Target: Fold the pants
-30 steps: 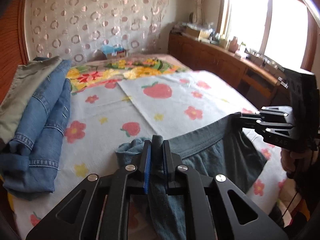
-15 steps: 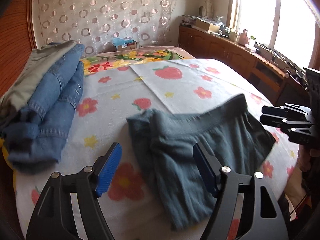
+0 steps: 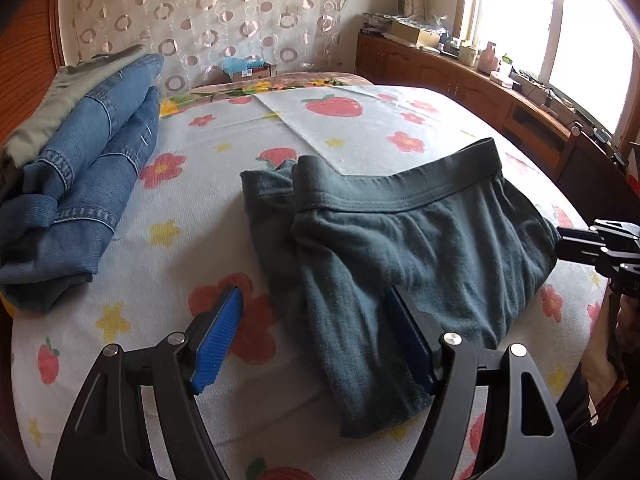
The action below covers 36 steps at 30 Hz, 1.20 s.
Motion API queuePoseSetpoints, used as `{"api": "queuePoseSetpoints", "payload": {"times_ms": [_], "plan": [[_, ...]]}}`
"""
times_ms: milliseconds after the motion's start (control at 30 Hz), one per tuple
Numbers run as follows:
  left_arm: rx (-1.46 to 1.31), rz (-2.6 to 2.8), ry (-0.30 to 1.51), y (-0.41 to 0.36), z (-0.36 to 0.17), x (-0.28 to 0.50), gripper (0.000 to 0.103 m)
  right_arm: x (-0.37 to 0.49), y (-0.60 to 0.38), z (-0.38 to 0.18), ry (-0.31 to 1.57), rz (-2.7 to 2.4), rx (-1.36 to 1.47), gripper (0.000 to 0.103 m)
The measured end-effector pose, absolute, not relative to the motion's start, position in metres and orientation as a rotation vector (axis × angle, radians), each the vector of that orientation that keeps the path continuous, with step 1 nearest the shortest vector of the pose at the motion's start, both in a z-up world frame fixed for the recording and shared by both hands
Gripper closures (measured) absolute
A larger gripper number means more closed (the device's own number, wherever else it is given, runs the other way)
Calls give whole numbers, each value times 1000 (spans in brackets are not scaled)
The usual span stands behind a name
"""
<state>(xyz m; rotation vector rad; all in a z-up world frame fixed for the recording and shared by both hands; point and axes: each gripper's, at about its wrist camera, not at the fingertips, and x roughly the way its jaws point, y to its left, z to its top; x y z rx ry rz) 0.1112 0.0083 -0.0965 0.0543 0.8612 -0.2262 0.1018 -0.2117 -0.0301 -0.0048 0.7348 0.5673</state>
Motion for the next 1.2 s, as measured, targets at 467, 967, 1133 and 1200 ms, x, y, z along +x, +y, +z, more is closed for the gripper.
{"api": "queuePoseSetpoints", "payload": {"times_ms": [467,967,1133,1200], "plan": [[30,-237,858,10,-100,112,27,94,-229,-25,724,515,-13,101],[27,-234,855,10,-100,112,27,140,-196,-22,745,504,-33,54],[27,-233,855,10,-100,112,27,162,-184,-23,781,459,-65,53],[27,-233,855,10,-100,112,27,170,-179,-24,792,449,-78,53]]}}
